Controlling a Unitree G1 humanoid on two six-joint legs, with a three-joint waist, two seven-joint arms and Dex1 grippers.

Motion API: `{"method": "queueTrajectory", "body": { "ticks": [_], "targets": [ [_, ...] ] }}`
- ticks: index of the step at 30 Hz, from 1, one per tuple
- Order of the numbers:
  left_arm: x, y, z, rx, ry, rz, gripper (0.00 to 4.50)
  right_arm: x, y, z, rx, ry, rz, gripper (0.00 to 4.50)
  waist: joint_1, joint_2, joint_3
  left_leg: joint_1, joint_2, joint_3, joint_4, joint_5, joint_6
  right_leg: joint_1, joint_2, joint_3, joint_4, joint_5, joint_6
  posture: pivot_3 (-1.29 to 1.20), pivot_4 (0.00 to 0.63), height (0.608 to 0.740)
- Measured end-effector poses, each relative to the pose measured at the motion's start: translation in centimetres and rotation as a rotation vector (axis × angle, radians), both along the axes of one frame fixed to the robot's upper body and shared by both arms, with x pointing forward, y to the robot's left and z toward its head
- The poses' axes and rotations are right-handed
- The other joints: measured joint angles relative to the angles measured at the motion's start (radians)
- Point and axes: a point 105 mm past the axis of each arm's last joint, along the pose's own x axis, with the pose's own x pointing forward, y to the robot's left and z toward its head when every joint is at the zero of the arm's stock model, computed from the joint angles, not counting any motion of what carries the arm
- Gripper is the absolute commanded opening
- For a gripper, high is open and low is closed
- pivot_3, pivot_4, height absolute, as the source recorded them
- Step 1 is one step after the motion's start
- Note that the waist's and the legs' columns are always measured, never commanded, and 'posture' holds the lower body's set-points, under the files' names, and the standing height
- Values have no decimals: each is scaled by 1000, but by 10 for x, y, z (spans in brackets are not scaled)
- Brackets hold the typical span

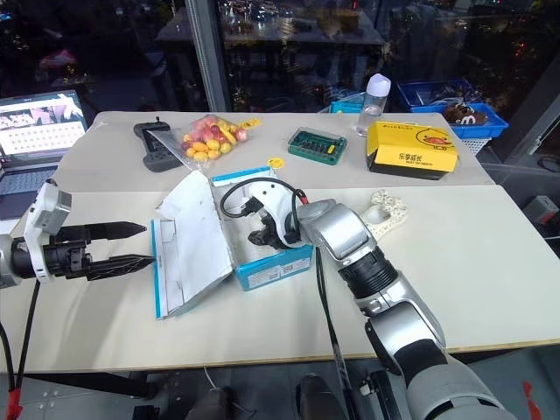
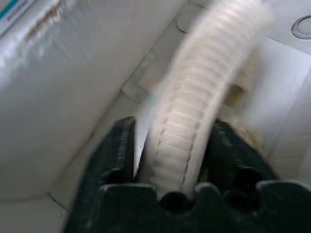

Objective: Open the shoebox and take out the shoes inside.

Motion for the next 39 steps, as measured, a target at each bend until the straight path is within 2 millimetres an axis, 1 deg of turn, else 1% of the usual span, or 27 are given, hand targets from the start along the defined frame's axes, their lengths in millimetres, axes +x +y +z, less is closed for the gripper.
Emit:
{"method": "queueTrajectory", "body": {
  "ticks": [1, 2, 8, 10, 12, 15, 16, 18, 22, 24, 25, 27, 28, 29, 31, 32, 33, 35, 37, 38, 39],
  "targets": [
    [0, 0, 0, 0, -2, 0, 4500, 0, 0, 0, 1, 1, 1, 919, 0, 0, 0, 0, 0, 0, 0, 0, 0, 0, 0, 0, 0, 0, 0, 0, 150, 726],
    [0, 0, 0, 1, -2, 0, 4500, 0, 0, 0, 3, 1, 0, 876, 0, 0, 0, 0, 0, 0, 0, 0, 0, 0, 0, 0, 0, 0, 0, 0, 150, 726],
    [0, 0, 0, 1, -5, 0, 4500, 2, -2, 4, 34, 22, -35, 871, 0, 0, 0, -1, 0, 0, 0, 0, 0, 0, 0, 0, 0, 0, 0, 0, 150, 726],
    [0, 0, 0, 1, -5, 0, 4500, 5, -7, 7, 50, 26, -62, 871, 0, 0, 0, -1, 0, 0, 0, 0, 0, -1, 0, 0, 0, 0, 0, 0, 150, 726],
    [0, 0, 0, 1, -5, 0, 4500, 9, -13, 17, 77, 27, -96, 871, 0, 1, 0, -3, 0, 0, 0, 0, 0, -2, 0, 0, -1, 0, 0, 0, 150, 726],
    [0, 0, 1, 1, -5, 0, 4500, 13, -22, 45, 170, 36, -133, 871, 1, 1, 0, -4, 0, 0, -1, 0, 0, -3, 0, 0, -1, 0, 0, 0, 150, 726],
    [0, 0, 1, 1, -6, -1, 4500, 13, -25, 55, 207, 35, -144, 871, 1, 1, 0, -4, 0, 0, -1, 0, 0, -3, 0, 0, -1, -1, 0, 0, 150, 726],
    [0, 0, 1, 1, -5, -2, 4500, 8, -27, 67, 303, 86, -152, 871, 1, 1, 0, -4, 0, -1, -3, 0, 0, -3, 0, -1, -2, -1, -1, 0, 150, 726],
    [0, -1, 2, 1, -10, -5, 4500, 2, -24, 64, 389, 202, -171, 871, -3, 1, 0, -4, 0, -1, -4, 0, 0, -3, 0, 0, -2, -1, -2, 0, 150, 726],
    [1, -1, 3, 0, -13, -7, 4500, 0, -24, 68, 468, 258, -180, 871, 0, 1, 1, -5, 0, -1, -4, 0, 0, -3, 0, -1, -2, -1, -2, 0, 150, 726],
    [1, -2, 4, 0, -16, -10, 4500, 0, -28, 76, 535, 278, -193, 871, 1, 2, 1, -6, 0, -1, -3, 0, 0, -4, 0, -1, -2, -1, -2, 0, 150, 726],
    [1, -2, 4, 0, -16, -12, 4500, 2, -37, 96, 612, 263, -202, 871, 2, 2, 2, -7, 0, -1, -2, 0, 0, -4, 0, -1, -2, 0, -2, 0, 150, 726],
    [1, -2, 4, 0, -15, -12, 4500, 1, -46, 117, 668, 218, -202, 871, 5, 2, 2, -7, 0, -1, -2, 0, 0, -4, 0, -1, -2, 0, -2, 0, 150, 726],
    [1, -2, 4, -1, -13, -12, 4500, 0, -54, 129, 688, 182, -204, 871, 7, 2, 2, -6, 0, -2, -3, 0, 0, -3, 0, -2, -3, 0, -2, 0, 150, 726],
    [2, -2, 4, -2, -14, -14, 4500, -3, -71, 146, 718, 125, -212, 871, 7, 2, 1, -6, 0, -3, -3, 0, 0, -3, 0, -3, -4, -1, -2, 0, 150, 726],
    [2, -2, 5, -2, -14, -14, 4500, -4, -78, 149, 726, 112, -219, 871, 6, 2, 2, -6, 0, -3, -3, 0, 0, -3, 0, -3, -4, -1, -2, 0, 150, 726],
    [3, -2, 5, -2, -16, -16, 4500, -5, -85, 150, 728, 102, -227, 871, 5, 2, 2, -6, 0, -2, -3, 0, 0, -3, 0, -3, -4, -1, -1, 0, 150, 726],
    [4, -5, 8, -2, -24, -26, 4500, -11, -113, 150, 681, 32, -250, 871, 11, 2, 2, -7, 0, -3, -3, 0, 0, -3, 0, -3, -4, -3, 0, 0, 150, 726],
    [5, -6, 7, -3, -19, -30, 4500, -19, -156, 141, 485, -172, -314, 871, 17, 3, 2, -6, -2, -2, -5, 0, 0, -3, -2, -3, -6, -5, 2, 0, 150, 726],
    [5, -5, 7, -4, -17, -31, 4500, -20, -165, 138, 422, -223, -323, 871, 18, 3, 2, -6, -2, -2, -5, 0, 0, -3, -3, -2, -6, -5, 2, 0, 150, 726],
    [6, -6, 6, -5, -11, -35, 4500, -21, -183, 130, 286, -317, -341, 871, 18, 3, 2, -6, -3, 0, -5, 0, 0, -3, -4, -1, -6, -6, 2, 0, 150, 726]
  ]
}}
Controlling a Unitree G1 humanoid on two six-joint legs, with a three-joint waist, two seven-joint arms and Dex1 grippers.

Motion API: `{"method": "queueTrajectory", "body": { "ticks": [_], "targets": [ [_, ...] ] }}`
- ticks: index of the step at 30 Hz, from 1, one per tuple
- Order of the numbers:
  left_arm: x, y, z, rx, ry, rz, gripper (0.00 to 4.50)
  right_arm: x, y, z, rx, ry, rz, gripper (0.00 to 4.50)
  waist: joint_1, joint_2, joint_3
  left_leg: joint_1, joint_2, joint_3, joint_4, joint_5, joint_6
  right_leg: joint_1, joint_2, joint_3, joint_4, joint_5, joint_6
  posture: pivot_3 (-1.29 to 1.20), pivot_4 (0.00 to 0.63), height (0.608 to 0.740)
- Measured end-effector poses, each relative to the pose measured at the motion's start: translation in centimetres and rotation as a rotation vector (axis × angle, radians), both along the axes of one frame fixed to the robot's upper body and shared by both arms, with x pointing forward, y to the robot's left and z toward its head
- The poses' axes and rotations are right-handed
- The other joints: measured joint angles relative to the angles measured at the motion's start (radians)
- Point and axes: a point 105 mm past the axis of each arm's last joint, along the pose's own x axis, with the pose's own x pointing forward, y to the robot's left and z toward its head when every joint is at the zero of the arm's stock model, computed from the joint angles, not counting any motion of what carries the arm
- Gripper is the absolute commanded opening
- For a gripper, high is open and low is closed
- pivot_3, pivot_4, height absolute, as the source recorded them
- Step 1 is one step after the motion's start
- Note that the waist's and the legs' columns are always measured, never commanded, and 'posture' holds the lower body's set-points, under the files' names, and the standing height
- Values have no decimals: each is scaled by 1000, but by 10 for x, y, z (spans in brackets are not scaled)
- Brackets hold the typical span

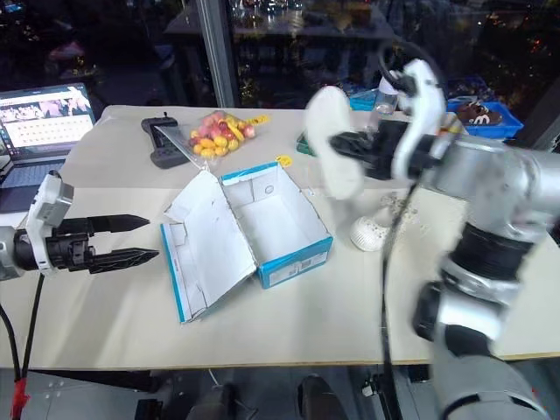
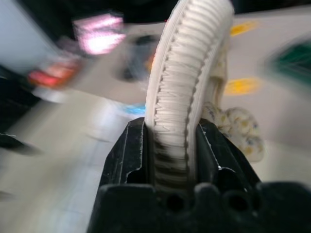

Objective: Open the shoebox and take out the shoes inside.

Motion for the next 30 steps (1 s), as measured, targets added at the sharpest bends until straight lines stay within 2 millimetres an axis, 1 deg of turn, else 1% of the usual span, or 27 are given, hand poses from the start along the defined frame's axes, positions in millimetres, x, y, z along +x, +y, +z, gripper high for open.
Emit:
{"method": "queueTrajectory", "body": {
  "ticks": [2, 4, 7, 9, 11, 13, 16, 18, 21, 23, 25, 26, 30],
  "targets": [
    [0, 0, -1, -1, 5, -3, 4500, -1, -23, -13, -225, -67, -48, 871, -4, 1, 1, 1, -1, 1, 0, 0, 0, 0, -1, 1, 0, 0, 1, 0, 150, 726],
    [1, -3, -1, -3, 6, -16, 4500, -5, -28, -17, -370, -139, -12, 871, -21, 4, 2, 3, -1, 4, 0, 0, 0, 0, -1, 5, 3, 0, 1, 0, 150, 726],
    [3, -9, -1, -7, 9, -41, 4500, -16, -33, -23, -628, -252, 85, 871, -23, 4, 2, 8, -1, 4, 0, 0, 0, 2, 0, 5, 4, 0, 1, 0, 150, 726],
    [5, -9, -3, -13, 19, -44, 4500, -25, -37, -36, -780, -280, 160, 871, -20, 4, 2, 8, -1, 4, 2, 0, 0, 3, 0, 5, 4, 1, 1, 0, 150, 726],
    [7, -10, -5, -13, 23, -46, 4500, -32, -41, -56, -866, -261, 241, 871, -18, 4, 2, 7, -2, 5, 4, 0, 0, 3, -1, 6, 4, 2, 2, 0, 150, 726],
    [8, -11, -6, -14, 30, -50, 4500, -38, -43, -72, -908, -234, 299, 871, -18, 4, 2, 7, -3, 6, 5, 0, 0, 3, -2, 8, 4, 2, 3, 0, 150, 726],
    [8, -11, -8, -10, 38, -59, 4500, -58, -58, -101, -1114, -136, 436, 871, -14, 4, 2, 7, -4, 6, 5, 0, 0, 4, -3, 8, 4, 2, 3, 0, 150, 726],
    [10, -12, -11, -10, 52, -63, 4500, -66, -57, -111, -1151, -123, 503, 871, -13, 4, 2, 7, -4, 6, 6, 0, 0, 3, -3, 8, 4, 2, 3, 0, 150, 726],
    [11, -16, -9, -14, 45, -87, 4500, -77, -58, -125, -1214, -91, 587, 871, -15, 4, 2, 7, -4, 6, 7, 0, 0, 4, -3, 8, 4, 3, 4, 0, 150, 726],
    [14, -17, -5, -14, 33, -91, 4500, -75, -65, -131, -1287, -92, 599, 871, -16, 4, 2, 7, -4, 6, 8, 0, 0, 4, -3, 8, 4, 3, 2, 0, 150, 726],
    [15, -16, -4, -14, 31, -88, 4500, -69, -68, -133, -1339, -127, 593, 871, -18, 4, 2, 9, -4, 7, 9, 0, 0, 5, -3, 9, 4, 3, 0, 0, 150, 726],
    [15, -17, -4, -10, 32, -89, 4500, -62, -69, -134, -1382, -169, 569, 871, -20, 4, 2, 9, -4, 7, 10, 0, 0, 5, -3, 9, 4, 3, -1, 0, 150, 726],
    [15, -17, -7, -9, 40, -93, 4500, -41, -81, -141, -1508, -230, 497, 871, -18, 4, 2, 9, -4, 8, 14, 1, -1, 7, -4, 10, 4, 4, -1, 0, 150, 726]
  ]
}}
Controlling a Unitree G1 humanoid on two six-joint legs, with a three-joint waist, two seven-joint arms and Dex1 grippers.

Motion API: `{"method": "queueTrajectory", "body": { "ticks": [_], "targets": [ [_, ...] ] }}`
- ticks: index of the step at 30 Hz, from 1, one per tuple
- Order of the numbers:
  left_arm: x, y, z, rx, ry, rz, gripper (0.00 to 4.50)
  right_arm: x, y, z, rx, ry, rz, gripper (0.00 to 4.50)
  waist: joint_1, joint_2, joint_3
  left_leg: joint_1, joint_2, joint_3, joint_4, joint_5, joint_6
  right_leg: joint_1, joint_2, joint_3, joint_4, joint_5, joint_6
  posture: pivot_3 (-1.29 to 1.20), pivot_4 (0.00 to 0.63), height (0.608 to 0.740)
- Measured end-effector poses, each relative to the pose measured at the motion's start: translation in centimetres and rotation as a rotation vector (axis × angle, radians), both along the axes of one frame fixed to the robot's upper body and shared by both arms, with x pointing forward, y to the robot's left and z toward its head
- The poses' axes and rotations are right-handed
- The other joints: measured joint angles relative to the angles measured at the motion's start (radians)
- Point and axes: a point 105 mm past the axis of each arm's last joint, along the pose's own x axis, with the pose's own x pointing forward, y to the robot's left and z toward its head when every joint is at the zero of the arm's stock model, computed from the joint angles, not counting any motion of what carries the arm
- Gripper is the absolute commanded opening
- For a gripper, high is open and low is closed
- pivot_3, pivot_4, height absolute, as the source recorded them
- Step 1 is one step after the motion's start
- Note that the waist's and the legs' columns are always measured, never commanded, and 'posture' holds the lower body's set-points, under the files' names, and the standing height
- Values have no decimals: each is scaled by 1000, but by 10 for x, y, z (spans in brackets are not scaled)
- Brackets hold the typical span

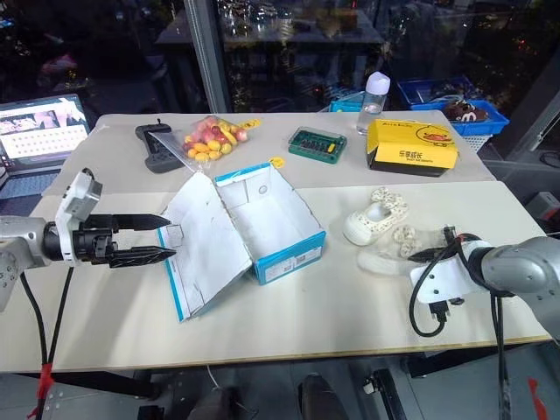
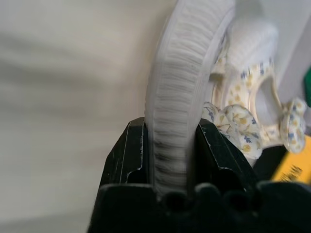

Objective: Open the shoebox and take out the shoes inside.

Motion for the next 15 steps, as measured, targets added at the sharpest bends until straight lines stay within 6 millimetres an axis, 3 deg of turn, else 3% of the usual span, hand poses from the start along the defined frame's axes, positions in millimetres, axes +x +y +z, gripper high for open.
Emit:
{"method": "queueTrajectory", "body": {
  "ticks": [6, 8, 13, 15],
  "targets": [
    [0, 0, 0, 0, 2, 0, 4500, 16, -4, -10, 10, -70, -48, 871, 0, -1, -1, 0, 0, 0, 1, 0, 0, 2, 0, 0, 0, 0, 0, 0, 150, 726],
    [0, 0, 0, 0, 1, 0, 4500, 18, -4, -13, 36, -64, -90, 1876, -1, -1, -1, 0, 0, 0, 1, 0, 0, 3, 0, 1, 0, 1, 1, 0, 150, 726],
    [0, 0, 0, 0, 2, 3, 4500, 12, -13, -25, 107, 48, -241, 3530, 3, -1, -1, 6, 0, -1, 2, 0, 0, 11, 0, 0, -1, -1, 1, 0, 150, 726],
    [0, 0, -1, 0, 2, 4, 4500, 5, -10, -26, 103, 102, -247, 3715, 3, -1, 0, 6, 0, -1, 2, 0, 0, 11, 0, 0, -1, -1, 1, 0, 150, 726]
  ]
}}
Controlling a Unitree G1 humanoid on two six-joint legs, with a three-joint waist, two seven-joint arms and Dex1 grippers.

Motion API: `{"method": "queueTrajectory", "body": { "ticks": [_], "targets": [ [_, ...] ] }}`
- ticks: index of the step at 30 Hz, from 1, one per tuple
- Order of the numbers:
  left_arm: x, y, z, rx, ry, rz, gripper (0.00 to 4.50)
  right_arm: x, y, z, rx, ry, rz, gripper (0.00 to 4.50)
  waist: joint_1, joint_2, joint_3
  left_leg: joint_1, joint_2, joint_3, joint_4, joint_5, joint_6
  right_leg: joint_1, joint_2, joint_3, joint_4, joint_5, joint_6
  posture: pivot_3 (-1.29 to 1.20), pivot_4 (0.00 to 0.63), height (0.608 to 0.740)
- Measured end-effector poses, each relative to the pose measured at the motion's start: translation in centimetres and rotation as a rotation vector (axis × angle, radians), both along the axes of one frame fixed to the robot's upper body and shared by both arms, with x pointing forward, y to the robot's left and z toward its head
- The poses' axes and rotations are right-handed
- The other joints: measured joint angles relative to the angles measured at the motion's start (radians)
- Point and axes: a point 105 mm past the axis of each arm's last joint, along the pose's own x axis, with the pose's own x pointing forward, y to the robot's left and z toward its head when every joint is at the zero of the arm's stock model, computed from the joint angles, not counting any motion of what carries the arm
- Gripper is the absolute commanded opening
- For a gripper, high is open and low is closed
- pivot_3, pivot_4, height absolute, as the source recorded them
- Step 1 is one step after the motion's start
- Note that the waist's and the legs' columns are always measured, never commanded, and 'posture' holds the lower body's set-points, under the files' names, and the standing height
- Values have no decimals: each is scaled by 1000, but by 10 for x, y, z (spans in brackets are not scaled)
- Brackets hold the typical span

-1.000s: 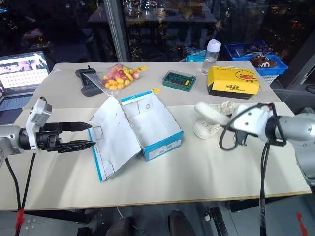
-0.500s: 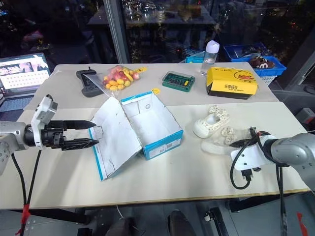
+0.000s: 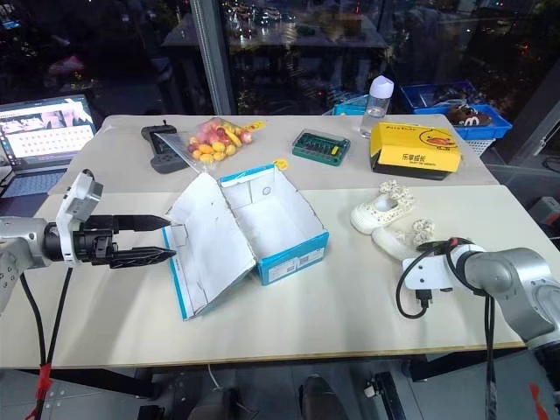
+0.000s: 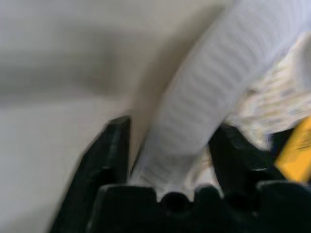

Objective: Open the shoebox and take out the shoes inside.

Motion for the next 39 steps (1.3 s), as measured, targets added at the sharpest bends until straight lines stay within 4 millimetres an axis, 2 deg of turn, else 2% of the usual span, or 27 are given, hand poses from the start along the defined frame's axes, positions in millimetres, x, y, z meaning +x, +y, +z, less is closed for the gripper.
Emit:
{"method": "queueTrajectory", "body": {
  "ticks": [4, 7, 11, 16, 18, 22, 24, 27, 28, 30, 31, 34, 36, 39],
  "targets": [
    [0, 0, 0, -1, -1, 1, 4500, -13, 9, 9, 39, 100, 3, 3715, -2, 0, 0, 1, 0, 0, 0, 0, 0, 1, 0, 0, 0, 0, 0, 0, 150, 726],
    [0, 0, -1, -6, -2, -2, 4500, -17, 16, 29, 82, 115, 7, 3715, -4, 0, 0, 2, 0, 0, 0, 0, 0, 1, 0, 0, 0, 0, 0, 0, 150, 726],
    [1, 1, -4, 0, -1, 2, 4500, -14, 35, 65, 214, 81, 24, 3715, -4, 0, 0, 1, 0, 0, 0, 0, 0, 1, 0, 0, 0, 0, 0, 0, 150, 726],
    [0, 5, -24, 21, 21, 46, 4500, 2, 76, 117, 755, 17, -14, 3715, -5, 0, 0, 1, 0, -1, 0, 0, 0, 1, 0, 0, 0, 0, 0, 0, 150, 726],
    [4, 5, -29, -8, 11, 98, 4500, 10, 80, 125, 891, -32, -72, 3715, -1, 0, 0, 1, 0, -1, 0, 0, 0, 1, 0, -1, 0, 0, 0, 0, 150, 726],
    [15, 15, -32, -93, -52, 303, 4500, 31, 72, 111, 1058, -152, -307, 3715, 13, -1, 0, -2, 0, -2, 0, 0, 0, 0, 0, -2, -2, 1, 2, 0, 150, 726],
    [22, 22, -29, -152, -105, 436, 4500, 40, 58, 101, 1109, -257, -462, 3715, 21, -1, 0, -3, 0, -2, 0, 0, 0, 0, 0, -2, -1, 5, 8, 0, 150, 726],
    [32, 52, -26, -250, -192, 749, 4500, 42, 31, 86, 1102, -432, -673, 3715, 27, -2, 0, -3, 0, -2, -1, 0, 0, 0, 0, -2, -2, 5, 9, 0, 150, 726],
    [32, 73, -28, -271, -227, 912, 4500, 39, 22, 80, 1089, -489, -730, 3715, 28, -2, 0, -3, 0, -2, -1, 0, 0, 0, 0, -2, -1, 5, 9, 0, 150, 726],
    [24, 101, -36, -289, -249, 1122, 4500, 36, 17, 77, 1103, -550, -777, 3715, 22, -2, 0, -2, 0, -2, -1, 0, 0, 0, 0, 0, -1, 6, 9, 0, 150, 726],
    [19, 107, -43, -276, -252, 1183, 4500, 34, 16, 77, 1096, -578, -783, 3715, 21, -1, 0, -2, 0, -2, -1, 0, 0, 0, 0, 0, -2, 6, 10, 0, 150, 726],
    [7, 111, -63, -235, -230, 1258, 4500, 29, 19, 76, 1049, -618, -738, 3715, 24, -3, -1, 0, 0, -2, -1, 0, 0, 2, 0, 0, -2, 6, 9, 0, 150, 726],
    [6, 115, -68, -240, -223, 1290, 4500, 29, 26, 65, 1086, -587, -723, 3715, 27, -7, -4, 1, 0, -3, -1, 0, 0, 3, 0, -2, -2, 2, 2, 0, 150, 726],
    [13, 117, -69, -249, -242, 1312, 4500, 34, 36, 45, 1120, -529, -710, 3715, 26, -7, -4, 1, -1, -3, 0, 0, 0, 5, 0, -1, -3, 2, 2, 0, 150, 726]
  ]
}}
